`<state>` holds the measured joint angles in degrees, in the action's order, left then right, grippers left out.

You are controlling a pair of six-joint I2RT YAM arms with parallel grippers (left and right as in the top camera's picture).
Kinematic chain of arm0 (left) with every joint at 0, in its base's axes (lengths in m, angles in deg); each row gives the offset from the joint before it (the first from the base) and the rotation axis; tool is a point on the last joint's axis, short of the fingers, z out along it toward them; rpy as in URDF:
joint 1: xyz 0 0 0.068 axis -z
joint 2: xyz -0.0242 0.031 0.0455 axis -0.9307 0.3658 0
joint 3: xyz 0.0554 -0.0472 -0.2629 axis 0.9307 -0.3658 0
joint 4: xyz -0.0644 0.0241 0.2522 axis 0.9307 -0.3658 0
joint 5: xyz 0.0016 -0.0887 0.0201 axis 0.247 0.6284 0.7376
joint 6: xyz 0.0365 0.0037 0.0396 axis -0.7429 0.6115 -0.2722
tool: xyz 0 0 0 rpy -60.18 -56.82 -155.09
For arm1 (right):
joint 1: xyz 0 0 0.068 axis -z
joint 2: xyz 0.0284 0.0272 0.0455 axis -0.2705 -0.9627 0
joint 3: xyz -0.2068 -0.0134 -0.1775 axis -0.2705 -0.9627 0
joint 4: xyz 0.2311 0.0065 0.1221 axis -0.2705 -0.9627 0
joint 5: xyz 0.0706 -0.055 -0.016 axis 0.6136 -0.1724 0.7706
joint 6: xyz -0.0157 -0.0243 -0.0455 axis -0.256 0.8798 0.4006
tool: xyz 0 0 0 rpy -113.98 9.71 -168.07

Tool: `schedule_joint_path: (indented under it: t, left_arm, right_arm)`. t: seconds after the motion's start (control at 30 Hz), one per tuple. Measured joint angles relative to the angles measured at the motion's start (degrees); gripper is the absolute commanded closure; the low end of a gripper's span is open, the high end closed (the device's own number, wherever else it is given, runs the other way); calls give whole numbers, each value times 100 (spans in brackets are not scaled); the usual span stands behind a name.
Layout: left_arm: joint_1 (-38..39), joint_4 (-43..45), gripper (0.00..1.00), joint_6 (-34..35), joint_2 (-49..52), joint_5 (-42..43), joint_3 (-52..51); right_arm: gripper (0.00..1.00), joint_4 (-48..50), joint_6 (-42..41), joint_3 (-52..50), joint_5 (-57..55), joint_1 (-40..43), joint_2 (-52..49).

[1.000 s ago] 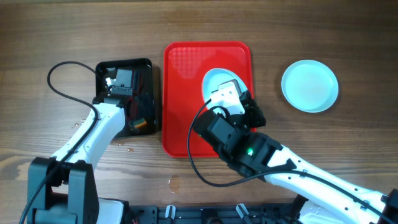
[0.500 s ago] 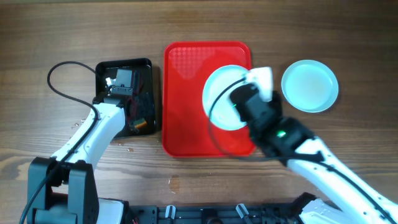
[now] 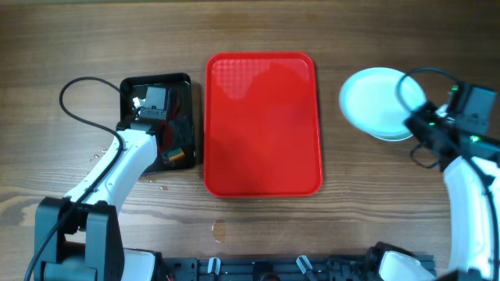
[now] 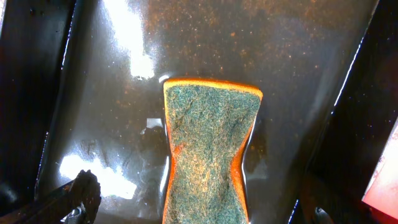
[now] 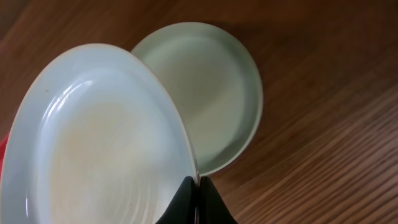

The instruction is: Clean dirty plates on tray and stack at the side

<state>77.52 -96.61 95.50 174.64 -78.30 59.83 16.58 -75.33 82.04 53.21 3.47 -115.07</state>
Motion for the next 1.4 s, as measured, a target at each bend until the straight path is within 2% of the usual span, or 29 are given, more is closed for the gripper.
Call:
schedule_joint_path:
  t: [0.17, 0.2, 0.3, 0.5, 0.63, 0.8, 0.9, 1.07, 1.3, 1.33, 1.37, 1.4]
  left_arm:
    - [0, -2, 0, 0, 0, -2, 0]
    - [0, 0, 0, 2, 0, -2, 0]
    - [0, 0, 0, 0, 0, -2, 0]
    - [0, -2, 0, 2, 0, -2, 0]
    - [0, -2, 0, 0, 0, -2, 0]
    - [0, 0, 0, 2, 0, 0, 0]
    - [0, 0, 0, 2, 0, -2, 0]
    - [0, 0, 0, 2, 0, -2, 0]
    - [0, -2, 0, 0, 0, -2, 0]
    - [0, 0, 0, 2, 0, -2, 0]
    - [0, -2, 0, 0, 0, -2, 0]
    - [0, -2, 0, 0, 0, -2, 0]
  right_arm:
    - [94, 286, -46, 0, 221, 586, -691]
    - [91, 315, -46, 0, 236, 610, -817]
    - [74, 356, -33, 0, 321, 619, -1259]
    - [64, 723, 221, 0, 697, 619, -1576]
    - [64, 590, 625, 0, 1744, 564, -1388]
    - [64, 146, 1163, 0, 2769, -28, -487]
    - [68, -269, 1438, 26, 2905, -651, 155]
    - [67, -876, 1517, 42, 2839, -1657, 564]
    - [39, -658, 1370, 42, 2728, -3226, 728]
    - [26, -538, 1327, 42, 2662, -3416, 868]
    - [0, -442, 1261, 42, 2599, -3552, 1049]
    - [0, -361, 1213, 42, 2533, -3681, 1272]
